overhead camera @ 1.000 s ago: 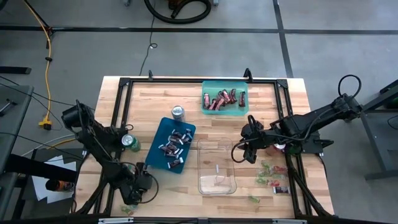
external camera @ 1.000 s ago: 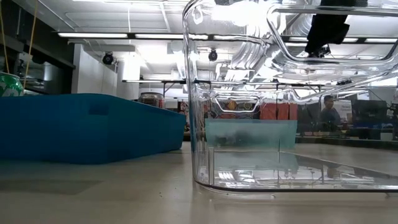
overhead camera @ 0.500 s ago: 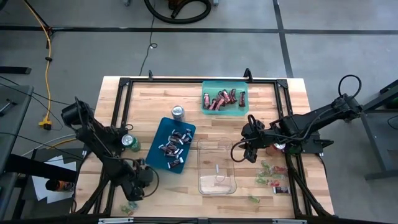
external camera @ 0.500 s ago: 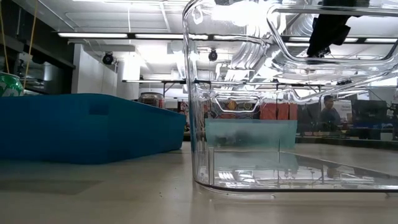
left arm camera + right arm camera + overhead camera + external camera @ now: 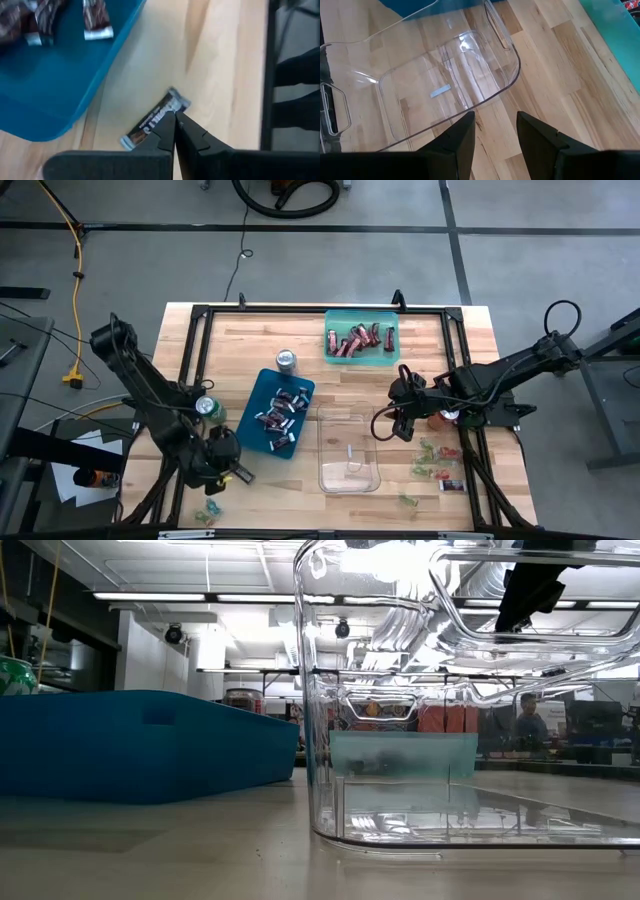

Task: Sort candy
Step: Put the chocolate bar into the blue bin

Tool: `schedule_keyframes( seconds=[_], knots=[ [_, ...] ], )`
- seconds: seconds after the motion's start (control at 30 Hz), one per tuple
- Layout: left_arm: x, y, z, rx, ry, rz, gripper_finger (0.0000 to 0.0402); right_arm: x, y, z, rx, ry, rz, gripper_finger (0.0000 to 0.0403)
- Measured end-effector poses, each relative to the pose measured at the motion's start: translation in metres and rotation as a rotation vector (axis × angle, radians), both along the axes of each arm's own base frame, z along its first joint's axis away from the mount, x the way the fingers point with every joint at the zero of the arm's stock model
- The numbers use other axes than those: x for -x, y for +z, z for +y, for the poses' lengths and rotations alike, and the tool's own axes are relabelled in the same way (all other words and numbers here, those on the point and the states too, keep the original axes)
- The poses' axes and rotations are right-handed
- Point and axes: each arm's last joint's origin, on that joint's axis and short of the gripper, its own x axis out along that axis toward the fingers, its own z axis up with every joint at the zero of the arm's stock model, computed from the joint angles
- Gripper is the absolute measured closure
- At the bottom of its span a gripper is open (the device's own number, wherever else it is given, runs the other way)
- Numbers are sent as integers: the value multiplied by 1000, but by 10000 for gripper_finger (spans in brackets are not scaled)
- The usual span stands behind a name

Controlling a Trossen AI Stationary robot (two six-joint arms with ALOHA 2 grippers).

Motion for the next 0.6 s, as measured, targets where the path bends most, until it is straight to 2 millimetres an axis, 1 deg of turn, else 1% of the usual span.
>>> schedule_keyframes(
  seconds=[0.1, 0.2, 0.33, 0.4, 0.5, 0.6],
  knots=[
    [2, 8, 3, 26, -2, -33, 400, 0, 0, 0, 0, 0, 0, 265],
    [3, 12, 4, 33, -57, -34, 400, 0, 0, 0, 0, 0, 0, 265],
    [3, 6, -1, 41, -133, 28, 401, 0, 0, 0, 0, 0, 0, 265],
    [3, 1, -3, 53, -122, 80, 395, 0, 0, 0, 0, 0, 1, 265],
    [2, -7, -7, 62, -102, 142, 370, 0, 0, 0, 1, -1, 0, 265],
    [0, -16, -10, 19, -124, 163, 326, 0, 0, -1, 19, -5, -4, 265]
  ],
)
